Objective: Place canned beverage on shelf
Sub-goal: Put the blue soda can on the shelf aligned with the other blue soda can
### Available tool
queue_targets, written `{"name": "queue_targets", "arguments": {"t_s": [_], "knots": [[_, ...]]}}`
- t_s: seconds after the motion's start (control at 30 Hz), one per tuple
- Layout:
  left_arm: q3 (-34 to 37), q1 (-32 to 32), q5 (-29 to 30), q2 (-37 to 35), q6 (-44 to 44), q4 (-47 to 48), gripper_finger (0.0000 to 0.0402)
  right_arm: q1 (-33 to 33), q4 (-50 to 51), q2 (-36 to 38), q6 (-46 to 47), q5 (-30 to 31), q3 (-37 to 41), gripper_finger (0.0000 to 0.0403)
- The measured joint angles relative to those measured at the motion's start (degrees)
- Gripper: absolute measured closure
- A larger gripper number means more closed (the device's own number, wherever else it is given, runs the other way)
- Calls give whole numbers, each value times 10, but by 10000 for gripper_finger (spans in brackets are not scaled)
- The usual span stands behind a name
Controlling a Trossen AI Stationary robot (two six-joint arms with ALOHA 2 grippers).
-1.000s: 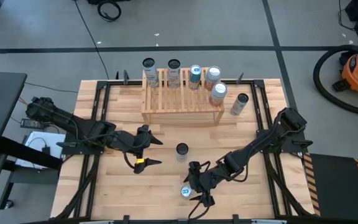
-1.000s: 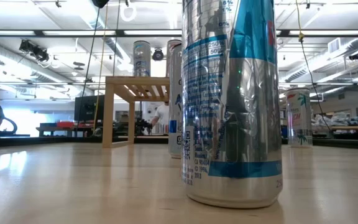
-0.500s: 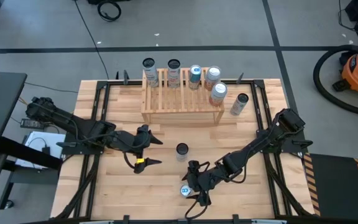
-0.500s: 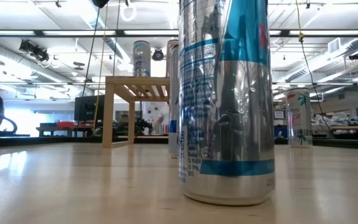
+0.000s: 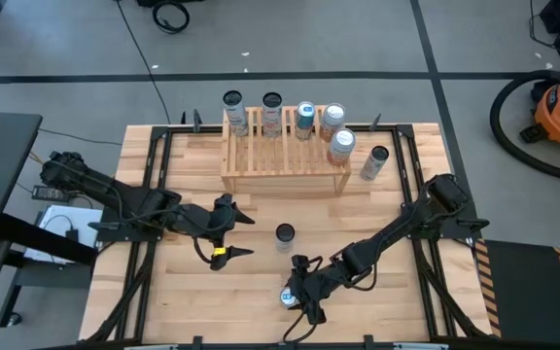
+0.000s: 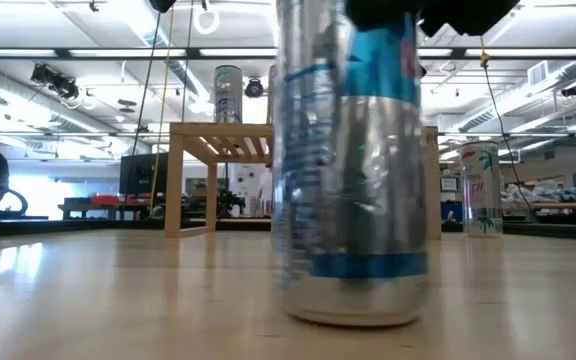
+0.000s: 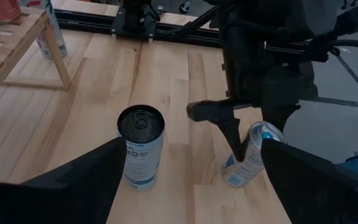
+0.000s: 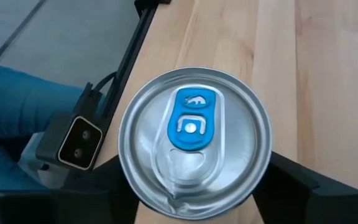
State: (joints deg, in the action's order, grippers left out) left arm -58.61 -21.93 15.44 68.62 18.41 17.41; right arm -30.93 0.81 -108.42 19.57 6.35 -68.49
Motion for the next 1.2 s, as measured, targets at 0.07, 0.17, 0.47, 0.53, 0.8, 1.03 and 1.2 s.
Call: {"name": "queue_targets", "arguments": {"t_s": [0.07,0.17,0.47,0.53,0.8,1.03,1.2], "knots": [[0,0,0,0,0,0,28,0,-5,-1,-2,-2,0,162],[0,0,0,0,-1,0,28,0,-12,-1,-2,-4,0,162],[0,0,0,0,0,0,28,0,-28,0,24,17,0,161],[0,0,0,0,1,0,28,0,-39,0,30,17,0,161],[0,0,14,0,26,-11,28,4,-33,40,63,27,0,160],[0,7,14,0,32,-24,28,18,41,116,76,118,0,159],[0,30,15,0,35,-24,28,45,78,174,78,172,0,159]]}}
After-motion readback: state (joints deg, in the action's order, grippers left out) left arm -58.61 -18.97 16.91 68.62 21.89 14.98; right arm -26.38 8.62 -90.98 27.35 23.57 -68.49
